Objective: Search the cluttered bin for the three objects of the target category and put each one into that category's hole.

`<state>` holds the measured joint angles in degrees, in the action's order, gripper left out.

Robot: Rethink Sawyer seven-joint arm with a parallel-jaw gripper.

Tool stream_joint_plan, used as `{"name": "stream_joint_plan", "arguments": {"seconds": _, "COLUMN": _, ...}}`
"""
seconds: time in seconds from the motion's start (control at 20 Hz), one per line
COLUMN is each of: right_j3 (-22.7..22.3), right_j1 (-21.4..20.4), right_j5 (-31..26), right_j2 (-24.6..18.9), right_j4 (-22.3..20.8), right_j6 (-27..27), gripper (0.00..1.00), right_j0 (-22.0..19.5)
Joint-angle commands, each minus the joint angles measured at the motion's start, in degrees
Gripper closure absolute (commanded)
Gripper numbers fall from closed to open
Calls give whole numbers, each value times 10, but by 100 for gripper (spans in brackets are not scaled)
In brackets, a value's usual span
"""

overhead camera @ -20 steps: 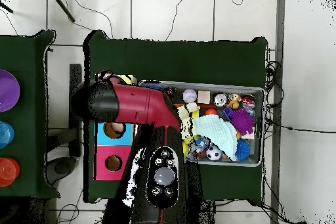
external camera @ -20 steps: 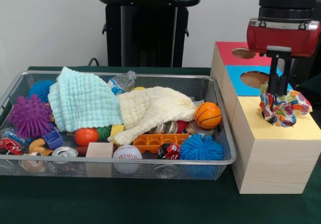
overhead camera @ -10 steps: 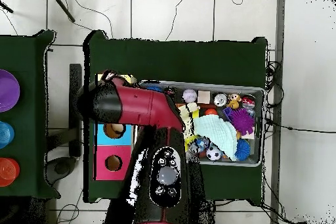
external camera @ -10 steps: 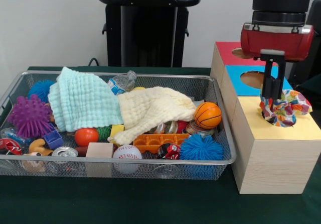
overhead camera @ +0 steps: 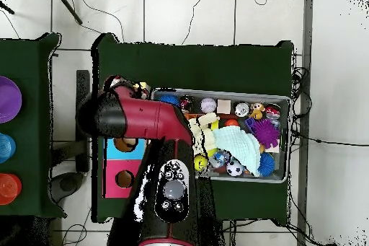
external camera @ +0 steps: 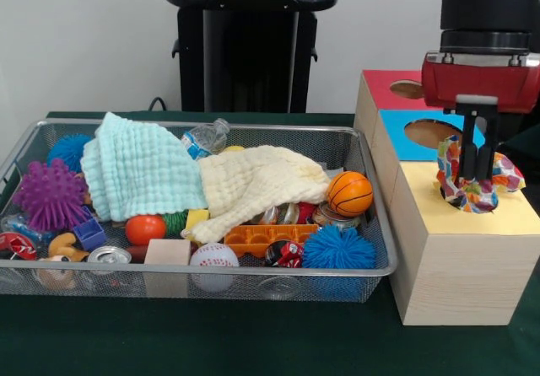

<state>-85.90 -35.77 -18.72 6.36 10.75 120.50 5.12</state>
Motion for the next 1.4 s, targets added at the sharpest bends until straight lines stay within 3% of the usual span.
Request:
{"name": "stream_joint_plan", "arguments": {"seconds": 0.05, "right_j3": -82, "right_j1": 28, "right_j5": 51, "right_j2": -58, "right_j4": -43, "right_j6": 36, "gripper": 100, "right_j0": -25}}
{"name": "stream_joint_plan", "arguments": {"seconds": 0.35, "right_j3": -96, "right_j1": 24, "right_j5": 76, "right_j2": -97, "right_j4": -71, "right_j6": 2, "gripper": 100, "right_j0": -65}}
{"name": "stream_joint_plan", "arguments": {"seconds": 0.65, "right_j3": -94, "right_j1": 18, "right_j5": 94, "right_j2": -74, "right_j4": -86, "right_j6": 37, "gripper": 100, "right_j0": -46}}
{"name": "stream_joint_plan", "arguments": {"seconds": 0.95, "right_j3": -39, "right_j1": 29, "right_j5": 84, "right_j2": -27, "right_j4": -121, "right_j6": 25, "gripper": 100, "right_j0": -11}}
{"name": "stream_joint_plan", "arguments": {"seconds": 1.2, "right_j3": -24, "right_j1": 18, "right_j5": 22, "right_j2": -33, "right_j4": -120, "right_j6": 19, "gripper": 100, "right_j0": -14}}
{"name": "stream_joint_plan", "arguments": {"seconds": 1.4, "right_j3": -5, "right_j1": 11, "right_j5": -123, "right_j2": -54, "right_j4": -92, "right_j6": 10, "gripper": 100, "right_j0": -29}}
